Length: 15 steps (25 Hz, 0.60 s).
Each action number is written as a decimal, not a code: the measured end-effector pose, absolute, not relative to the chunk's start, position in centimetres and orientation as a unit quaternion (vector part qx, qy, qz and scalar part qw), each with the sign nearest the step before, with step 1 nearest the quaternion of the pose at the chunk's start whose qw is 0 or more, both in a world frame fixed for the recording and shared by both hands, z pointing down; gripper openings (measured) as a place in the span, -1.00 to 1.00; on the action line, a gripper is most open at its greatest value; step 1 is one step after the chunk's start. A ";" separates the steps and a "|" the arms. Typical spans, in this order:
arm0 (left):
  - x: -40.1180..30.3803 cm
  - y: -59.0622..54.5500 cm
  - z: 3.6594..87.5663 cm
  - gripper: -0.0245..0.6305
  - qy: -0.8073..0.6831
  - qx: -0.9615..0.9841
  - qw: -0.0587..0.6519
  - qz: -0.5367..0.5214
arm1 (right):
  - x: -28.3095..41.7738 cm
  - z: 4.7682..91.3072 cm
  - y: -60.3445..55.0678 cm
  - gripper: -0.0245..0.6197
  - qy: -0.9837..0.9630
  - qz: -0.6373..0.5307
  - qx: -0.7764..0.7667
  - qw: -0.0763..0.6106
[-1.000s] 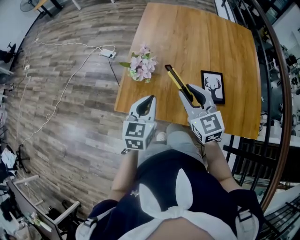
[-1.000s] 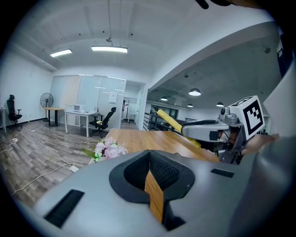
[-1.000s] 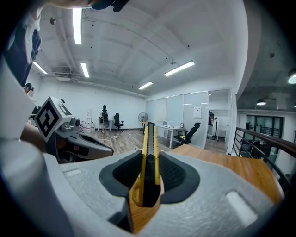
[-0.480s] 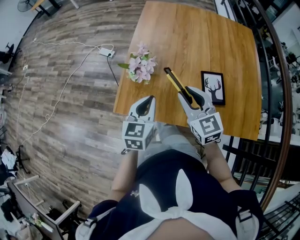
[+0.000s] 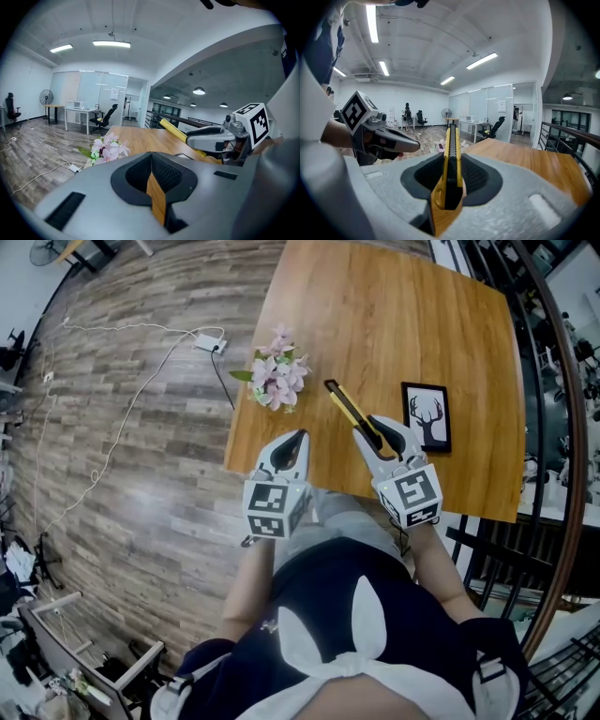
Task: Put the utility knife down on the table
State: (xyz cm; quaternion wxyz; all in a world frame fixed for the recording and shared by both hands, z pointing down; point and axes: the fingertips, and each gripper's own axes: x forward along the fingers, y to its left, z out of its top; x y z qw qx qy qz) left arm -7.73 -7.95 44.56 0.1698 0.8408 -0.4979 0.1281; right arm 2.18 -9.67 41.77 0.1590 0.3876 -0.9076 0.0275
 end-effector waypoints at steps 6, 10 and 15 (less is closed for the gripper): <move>-7.8 -8.9 45.1 -0.87 -0.496 0.840 0.171 0.136 | 2.1 43.4 -10.7 -0.57 -0.907 0.039 0.382 0.170; -7.9 -9.3 45.6 -0.87 -0.495 0.840 0.177 0.135 | 2.1 44.1 -11.3 -0.57 -0.908 0.042 0.378 0.177; -8.0 -10.1 46.0 -0.87 -0.494 0.840 0.178 0.137 | 2.0 45.2 -11.9 -0.57 -0.908 0.049 0.375 0.183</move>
